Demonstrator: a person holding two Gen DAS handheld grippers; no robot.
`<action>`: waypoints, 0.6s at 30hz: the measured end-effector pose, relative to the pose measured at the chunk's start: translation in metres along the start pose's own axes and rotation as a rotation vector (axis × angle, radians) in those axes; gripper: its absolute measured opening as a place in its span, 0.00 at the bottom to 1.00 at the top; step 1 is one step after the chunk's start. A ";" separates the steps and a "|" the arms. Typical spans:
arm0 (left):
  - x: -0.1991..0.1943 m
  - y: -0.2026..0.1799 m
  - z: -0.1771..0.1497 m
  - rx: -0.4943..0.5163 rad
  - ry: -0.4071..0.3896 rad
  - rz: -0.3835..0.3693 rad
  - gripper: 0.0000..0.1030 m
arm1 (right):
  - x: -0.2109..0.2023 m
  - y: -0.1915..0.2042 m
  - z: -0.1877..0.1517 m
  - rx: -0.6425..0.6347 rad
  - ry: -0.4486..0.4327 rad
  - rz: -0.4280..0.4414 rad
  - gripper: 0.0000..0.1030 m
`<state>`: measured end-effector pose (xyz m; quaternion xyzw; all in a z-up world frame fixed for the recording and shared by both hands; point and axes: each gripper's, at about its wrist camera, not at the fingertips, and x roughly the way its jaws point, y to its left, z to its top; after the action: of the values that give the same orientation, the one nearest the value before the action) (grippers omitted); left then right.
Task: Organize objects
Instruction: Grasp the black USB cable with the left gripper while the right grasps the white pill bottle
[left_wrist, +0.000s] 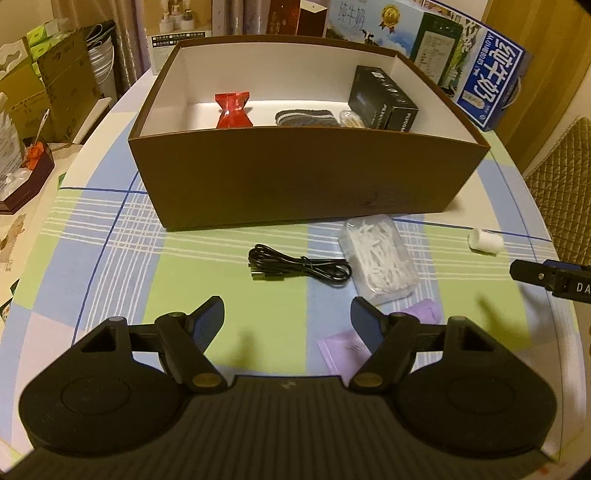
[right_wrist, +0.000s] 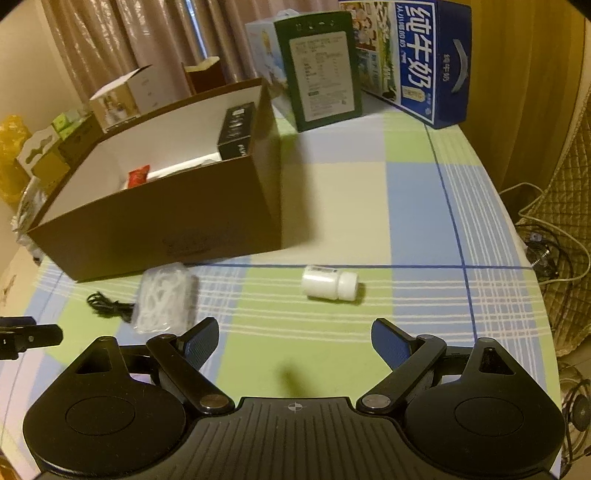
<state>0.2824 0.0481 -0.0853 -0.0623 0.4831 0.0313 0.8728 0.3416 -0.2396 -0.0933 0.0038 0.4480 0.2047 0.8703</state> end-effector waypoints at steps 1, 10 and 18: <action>0.003 0.001 0.001 0.000 0.002 0.002 0.70 | 0.003 -0.001 0.001 0.001 0.001 -0.005 0.85; 0.021 0.008 0.010 -0.001 0.013 0.007 0.71 | 0.027 -0.006 0.011 -0.019 -0.010 -0.040 0.72; 0.039 0.013 0.016 -0.002 0.032 0.012 0.73 | 0.058 -0.012 0.021 -0.013 -0.003 -0.096 0.61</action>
<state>0.3154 0.0635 -0.1109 -0.0606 0.4974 0.0358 0.8647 0.3918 -0.2257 -0.1280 -0.0230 0.4449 0.1653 0.8799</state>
